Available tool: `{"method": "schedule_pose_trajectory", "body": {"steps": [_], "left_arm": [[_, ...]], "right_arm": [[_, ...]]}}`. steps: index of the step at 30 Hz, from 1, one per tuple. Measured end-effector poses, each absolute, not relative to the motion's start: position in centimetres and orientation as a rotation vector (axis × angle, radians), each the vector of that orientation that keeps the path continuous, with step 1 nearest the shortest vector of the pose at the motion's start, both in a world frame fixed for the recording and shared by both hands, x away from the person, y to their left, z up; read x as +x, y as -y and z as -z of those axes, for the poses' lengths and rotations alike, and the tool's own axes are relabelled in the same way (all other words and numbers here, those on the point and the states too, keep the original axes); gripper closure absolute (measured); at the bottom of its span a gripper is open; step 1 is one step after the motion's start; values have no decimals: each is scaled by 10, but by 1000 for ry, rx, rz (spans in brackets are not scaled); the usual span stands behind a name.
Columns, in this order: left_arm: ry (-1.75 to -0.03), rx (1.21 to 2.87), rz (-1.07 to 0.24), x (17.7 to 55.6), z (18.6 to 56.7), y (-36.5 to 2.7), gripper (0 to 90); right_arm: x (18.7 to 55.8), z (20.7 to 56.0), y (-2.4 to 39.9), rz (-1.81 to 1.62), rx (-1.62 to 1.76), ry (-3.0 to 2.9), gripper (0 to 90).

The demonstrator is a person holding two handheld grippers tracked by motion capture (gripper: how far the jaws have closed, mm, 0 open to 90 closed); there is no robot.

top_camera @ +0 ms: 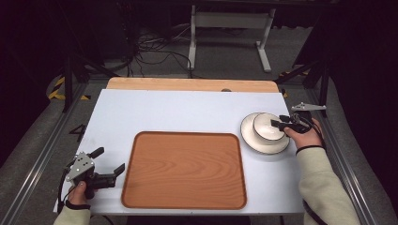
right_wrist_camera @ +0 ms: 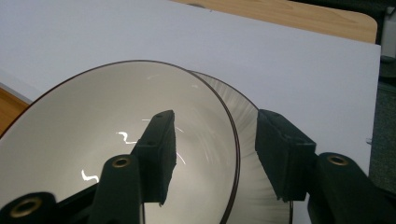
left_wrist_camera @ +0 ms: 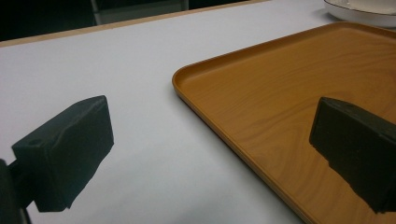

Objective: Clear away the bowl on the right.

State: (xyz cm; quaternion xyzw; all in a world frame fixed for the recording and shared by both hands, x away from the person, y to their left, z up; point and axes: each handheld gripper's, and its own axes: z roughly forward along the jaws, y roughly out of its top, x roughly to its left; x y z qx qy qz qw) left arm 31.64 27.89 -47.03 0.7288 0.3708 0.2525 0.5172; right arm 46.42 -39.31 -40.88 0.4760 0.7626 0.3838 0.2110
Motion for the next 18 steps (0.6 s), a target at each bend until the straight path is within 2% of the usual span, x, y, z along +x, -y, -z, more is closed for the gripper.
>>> {"method": "schedule_pose_trajectory", "body": {"steps": [4, 6, 16, 18], "left_arm": [[-888, 1748, -609, 317, 470, -279, 5], [-888, 1746, -608, 317, 470, -279, 4], [-891, 1747, -608, 317, 470, -279, 4], [-891, 1746, -608, 317, 470, -279, 4]], "right_arm": [[465, 410, 393, -1049, 1340, -2130, 558], [466, 410, 393, -1025, 1354, -2147, 618], [468, 409, 392, -942, 1361, -2186, 804], [468, 408, 392, -938, 1371, -2182, 821]]}}
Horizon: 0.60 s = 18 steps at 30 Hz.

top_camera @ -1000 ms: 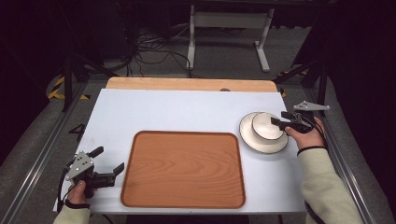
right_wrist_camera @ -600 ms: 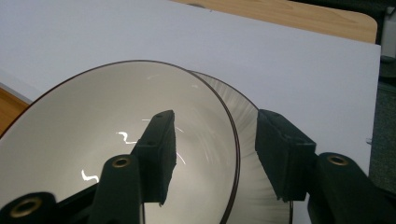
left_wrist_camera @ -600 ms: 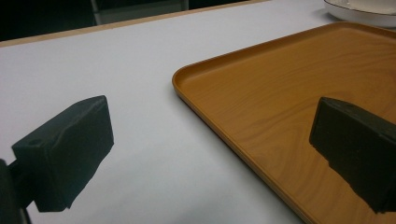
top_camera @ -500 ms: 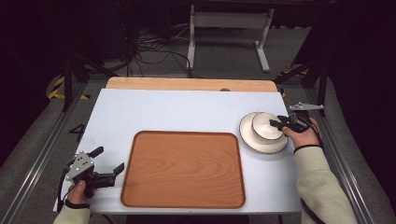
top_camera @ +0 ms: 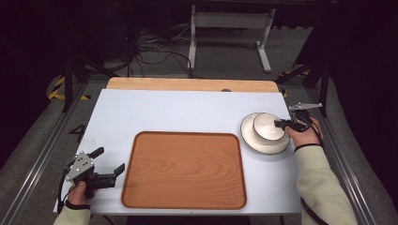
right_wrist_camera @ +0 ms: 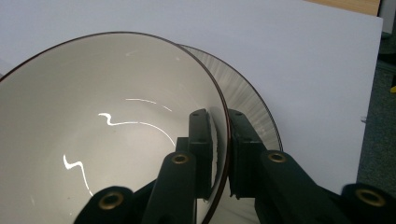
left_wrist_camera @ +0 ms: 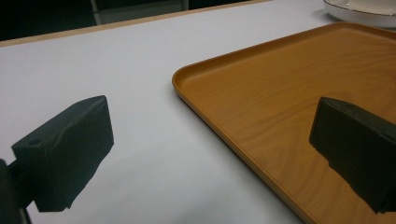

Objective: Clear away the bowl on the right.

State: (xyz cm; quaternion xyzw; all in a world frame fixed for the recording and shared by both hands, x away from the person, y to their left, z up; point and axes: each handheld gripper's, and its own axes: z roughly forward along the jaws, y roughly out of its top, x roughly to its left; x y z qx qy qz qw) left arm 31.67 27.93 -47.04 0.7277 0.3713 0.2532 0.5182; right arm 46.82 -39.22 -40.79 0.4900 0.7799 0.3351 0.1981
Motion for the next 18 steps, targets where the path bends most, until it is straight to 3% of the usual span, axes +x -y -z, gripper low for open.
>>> {"method": "schedule_pose_trajectory", "body": {"steps": [18], "left_arm": [[-892, 1745, -607, 317, 470, -279, 5]], "right_arm": [[466, 402, 391, -972, 1472, -2157, 826]]}}
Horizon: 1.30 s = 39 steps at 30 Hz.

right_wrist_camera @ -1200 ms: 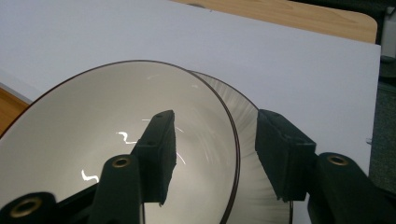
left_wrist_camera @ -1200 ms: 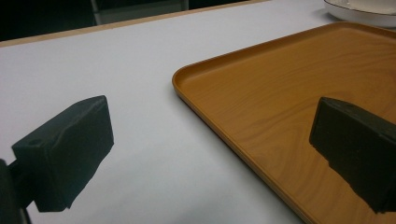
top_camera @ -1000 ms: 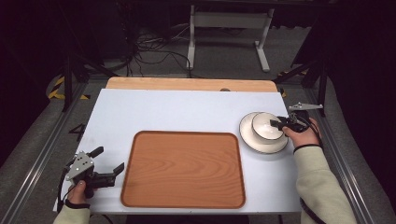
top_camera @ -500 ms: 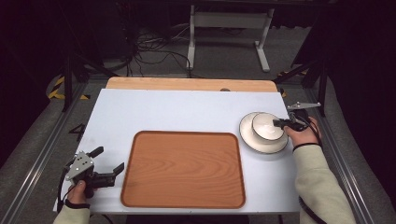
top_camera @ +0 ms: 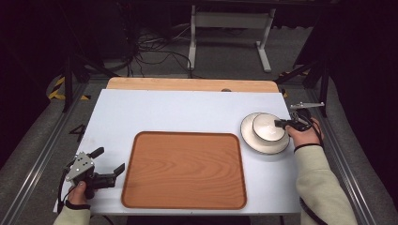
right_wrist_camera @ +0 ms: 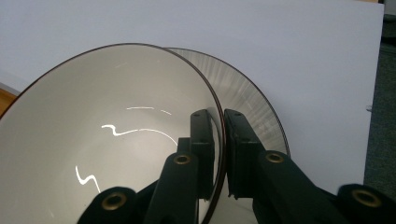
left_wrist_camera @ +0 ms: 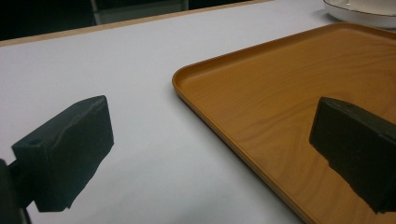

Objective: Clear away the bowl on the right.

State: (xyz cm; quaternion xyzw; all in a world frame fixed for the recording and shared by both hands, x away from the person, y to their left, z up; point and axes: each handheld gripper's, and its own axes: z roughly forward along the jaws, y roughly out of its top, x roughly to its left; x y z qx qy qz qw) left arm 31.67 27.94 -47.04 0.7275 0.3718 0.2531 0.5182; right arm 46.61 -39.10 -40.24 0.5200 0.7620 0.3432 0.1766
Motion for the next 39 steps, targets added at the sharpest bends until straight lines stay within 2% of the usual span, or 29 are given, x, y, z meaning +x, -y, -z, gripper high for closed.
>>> {"method": "schedule_pose_trajectory", "body": {"steps": [39], "left_arm": [[-888, 1746, -607, 317, 470, -279, 5]], "right_arm": [[451, 345, 376, -992, 1517, -2154, 813]]}}
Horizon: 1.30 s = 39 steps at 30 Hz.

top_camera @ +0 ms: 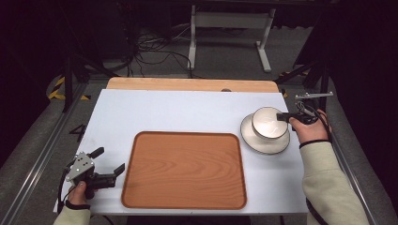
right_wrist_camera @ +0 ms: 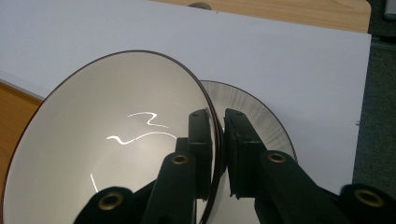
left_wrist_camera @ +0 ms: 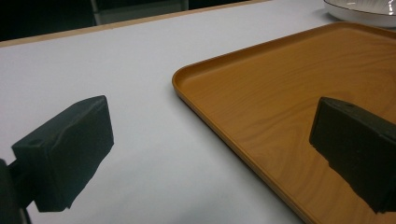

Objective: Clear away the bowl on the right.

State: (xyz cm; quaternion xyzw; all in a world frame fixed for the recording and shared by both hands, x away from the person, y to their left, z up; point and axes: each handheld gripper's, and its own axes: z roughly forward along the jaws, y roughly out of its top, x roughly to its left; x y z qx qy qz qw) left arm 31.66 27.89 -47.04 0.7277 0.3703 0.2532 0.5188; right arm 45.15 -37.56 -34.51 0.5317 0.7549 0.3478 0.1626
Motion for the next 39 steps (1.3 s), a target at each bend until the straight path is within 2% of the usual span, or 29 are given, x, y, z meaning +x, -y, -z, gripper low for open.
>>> {"method": "schedule_pose_trajectory", "body": {"steps": [18, 39], "left_arm": [[-890, 1745, -608, 317, 470, -279, 5], [-891, 1746, -608, 317, 470, -279, 5]], "right_arm": [[443, 327, 356, -1000, 1493, -2193, 814], [435, 313, 305, -1047, 1426, -2300, 814]]}}
